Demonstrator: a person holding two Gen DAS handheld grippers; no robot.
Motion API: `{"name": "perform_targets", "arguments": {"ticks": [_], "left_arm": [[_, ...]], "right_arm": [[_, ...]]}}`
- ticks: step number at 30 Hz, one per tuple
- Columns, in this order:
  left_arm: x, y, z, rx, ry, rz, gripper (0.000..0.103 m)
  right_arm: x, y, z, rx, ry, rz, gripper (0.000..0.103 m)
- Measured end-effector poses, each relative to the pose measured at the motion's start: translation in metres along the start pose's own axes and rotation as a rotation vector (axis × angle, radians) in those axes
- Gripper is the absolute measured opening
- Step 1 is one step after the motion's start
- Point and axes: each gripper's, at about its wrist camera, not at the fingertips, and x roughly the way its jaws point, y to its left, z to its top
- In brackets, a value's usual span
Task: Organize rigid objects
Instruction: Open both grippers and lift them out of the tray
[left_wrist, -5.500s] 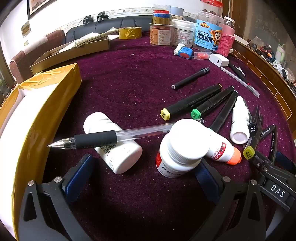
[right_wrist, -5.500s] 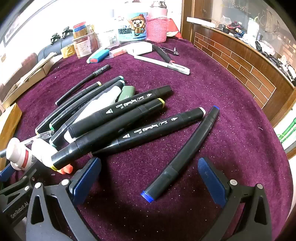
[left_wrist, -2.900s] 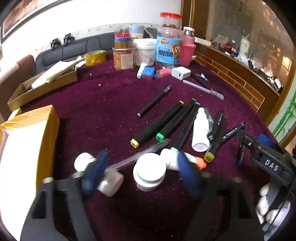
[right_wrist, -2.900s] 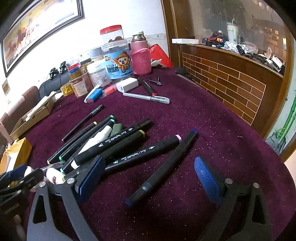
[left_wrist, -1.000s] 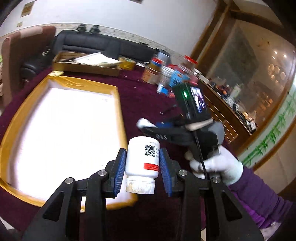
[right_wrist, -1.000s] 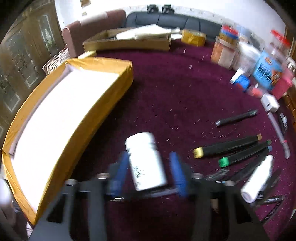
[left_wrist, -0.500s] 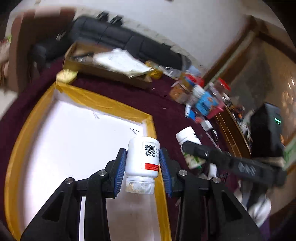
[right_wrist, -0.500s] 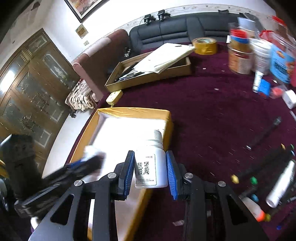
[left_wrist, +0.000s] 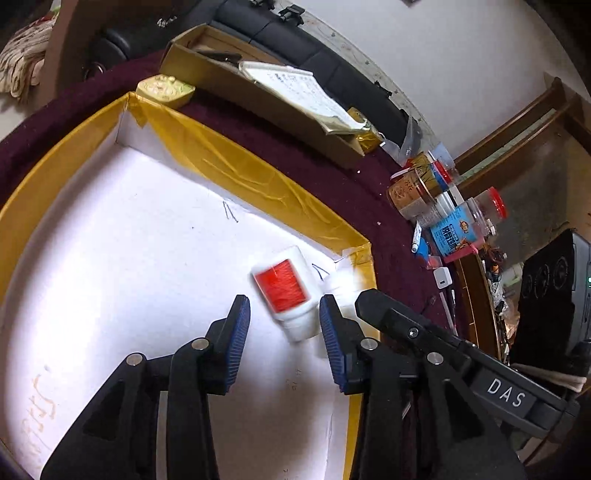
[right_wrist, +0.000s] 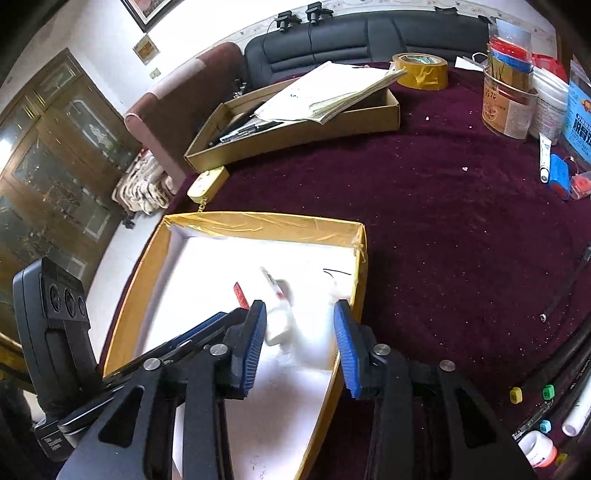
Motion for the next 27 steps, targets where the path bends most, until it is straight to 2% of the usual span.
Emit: {"name": "perform_targets", "arguments": {"ticks": [2, 5, 8, 10, 11, 12, 14, 16, 20, 23, 27], "left_arm": [[-0.007, -0.002, 0.000, 0.004, -0.019, -0.004, 0.044], [-0.020, -0.006, -0.001, 0.001, -0.037, -0.003, 0.044], [-0.034, -0.022, -0.005, 0.028, -0.057, -0.014, 0.045], [-0.044, -0.041, -0.013, 0.075, -0.073, -0.033, 0.051], [-0.048, -0.054, -0.019, 0.106, -0.082, -0.040, 0.058], [-0.050, -0.068, -0.026, 0.139, -0.086, -0.044, 0.063], [-0.044, -0.096, -0.040, 0.209, -0.066, -0.059, 0.064], [-0.032, -0.119, -0.053, 0.277, -0.029, -0.063, 0.064], [0.007, -0.167, -0.089, 0.450, 0.048, -0.010, 0.064], [0.035, -0.190, -0.121, 0.606, 0.084, 0.095, 0.064], [0.061, -0.196, -0.150, 0.741, 0.121, 0.210, 0.064]], "right_arm": [[-0.010, -0.002, -0.002, -0.003, -0.032, -0.019, 0.047], [-0.036, -0.010, -0.007, -0.009, -0.089, -0.016, 0.047], [-0.087, -0.021, -0.026, -0.049, -0.232, -0.077, 0.047], [-0.126, -0.035, -0.051, -0.070, -0.368, -0.158, 0.064], [-0.139, -0.045, -0.061, -0.061, -0.413, -0.185, 0.086], [-0.149, -0.059, -0.072, -0.035, -0.450, -0.207, 0.093], [-0.164, -0.097, -0.092, 0.057, -0.468, -0.240, 0.093], [-0.170, -0.139, -0.111, 0.160, -0.447, -0.220, 0.093], [-0.173, -0.202, -0.147, 0.308, -0.436, -0.228, 0.092], [-0.175, -0.230, -0.169, 0.370, -0.440, -0.212, 0.092], [-0.175, -0.244, -0.182, 0.391, -0.443, -0.179, 0.092]]}}
